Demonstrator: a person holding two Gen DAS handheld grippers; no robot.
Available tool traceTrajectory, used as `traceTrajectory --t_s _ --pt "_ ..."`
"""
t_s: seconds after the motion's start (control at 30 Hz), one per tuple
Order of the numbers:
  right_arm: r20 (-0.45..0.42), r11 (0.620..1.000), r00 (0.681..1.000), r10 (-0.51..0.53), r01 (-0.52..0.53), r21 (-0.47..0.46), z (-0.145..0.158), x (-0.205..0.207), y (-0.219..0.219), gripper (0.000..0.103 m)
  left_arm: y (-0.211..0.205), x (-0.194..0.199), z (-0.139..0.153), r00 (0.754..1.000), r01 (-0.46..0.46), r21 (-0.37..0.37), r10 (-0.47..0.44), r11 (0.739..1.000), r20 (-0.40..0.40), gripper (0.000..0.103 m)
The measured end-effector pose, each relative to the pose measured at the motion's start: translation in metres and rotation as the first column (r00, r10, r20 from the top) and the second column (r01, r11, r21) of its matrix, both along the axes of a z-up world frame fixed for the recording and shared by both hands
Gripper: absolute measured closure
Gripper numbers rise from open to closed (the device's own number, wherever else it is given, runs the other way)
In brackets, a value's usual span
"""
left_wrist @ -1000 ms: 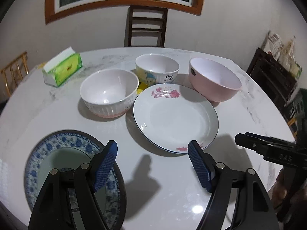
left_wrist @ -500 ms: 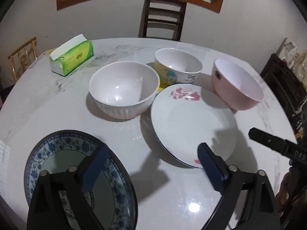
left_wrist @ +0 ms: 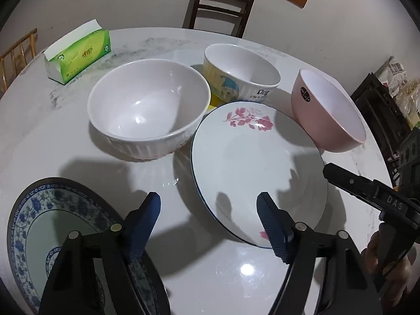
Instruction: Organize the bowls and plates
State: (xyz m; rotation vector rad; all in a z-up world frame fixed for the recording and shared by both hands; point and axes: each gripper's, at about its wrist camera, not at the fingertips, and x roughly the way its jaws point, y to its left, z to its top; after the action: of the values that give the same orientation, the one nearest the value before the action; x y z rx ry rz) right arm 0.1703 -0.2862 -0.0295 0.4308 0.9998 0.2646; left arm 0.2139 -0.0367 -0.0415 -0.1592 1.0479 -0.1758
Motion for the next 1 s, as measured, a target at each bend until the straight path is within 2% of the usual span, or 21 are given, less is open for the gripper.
traceTrajectory --t_s 0.23,0.37,0.43,0.47,0.57,0.63,0.67,0.7,0.73,0.77,0.83,1.0 --pt "-0.015 1.000 1.000 0.006 -0.006 -0.013 -0.006 0.009 0.001 0.048 -0.002 0.009 -0.007 1.000 0.022 -0.015 -0.022 1.000 -0.011 0.032" --pt "-0.021 1.000 1.000 0.011 -0.011 -0.018 -0.010 0.013 0.004 0.049 -0.002 0.012 -0.013 0.999 0.044 -0.052 -0.045 0.998 -0.024 0.041" --pt "-0.020 1.000 1.000 0.013 -0.013 -0.019 -0.010 0.015 0.005 0.050 -0.004 0.015 -0.017 0.997 0.060 -0.063 -0.063 0.996 -0.041 0.049" --pt "-0.022 1.000 1.000 0.014 -0.015 -0.018 -0.010 0.015 0.005 0.051 -0.005 0.016 -0.019 0.997 0.055 -0.054 -0.058 0.997 -0.046 0.052" --pt "-0.028 1.000 0.999 0.017 -0.018 -0.019 -0.011 0.017 0.008 0.057 -0.003 0.017 -0.019 0.998 0.044 -0.049 -0.046 0.998 -0.038 0.053" --pt "-0.041 0.999 0.999 0.024 -0.025 -0.022 -0.013 0.019 0.011 0.075 -0.002 0.018 -0.019 0.999 0.038 -0.050 -0.040 0.998 -0.033 0.056" --pt "-0.049 0.999 0.998 0.026 -0.027 -0.020 -0.015 0.020 0.012 0.080 -0.002 0.019 -0.020 0.999 0.037 -0.039 -0.038 0.999 -0.030 0.061" --pt "-0.054 0.999 0.998 0.027 -0.028 -0.018 -0.016 0.021 0.013 0.089 -0.003 0.019 -0.020 0.999 0.037 -0.021 -0.037 0.999 -0.026 0.068" --pt "-0.057 0.999 0.998 0.033 -0.033 -0.008 -0.018 0.021 0.015 0.092 -0.004 0.020 -0.020 0.999 0.038 -0.009 -0.038 0.999 -0.025 0.072" --pt "-0.056 0.999 0.998 0.034 -0.034 -0.010 -0.018 0.021 0.016 0.093 -0.005 0.019 -0.020 0.999 0.044 -0.004 -0.044 0.999 -0.022 0.086" --pt "-0.054 0.999 0.998 0.032 -0.034 -0.022 -0.017 0.019 0.018 0.093 -0.004 0.020 -0.020 0.999 0.038 -0.022 -0.039 0.999 -0.031 0.085" --pt "-0.072 0.999 0.997 0.026 -0.024 0.033 -0.021 0.012 0.008 0.094 -0.006 0.017 -0.019 0.999 0.035 -0.020 -0.036 0.999 -0.028 0.087"
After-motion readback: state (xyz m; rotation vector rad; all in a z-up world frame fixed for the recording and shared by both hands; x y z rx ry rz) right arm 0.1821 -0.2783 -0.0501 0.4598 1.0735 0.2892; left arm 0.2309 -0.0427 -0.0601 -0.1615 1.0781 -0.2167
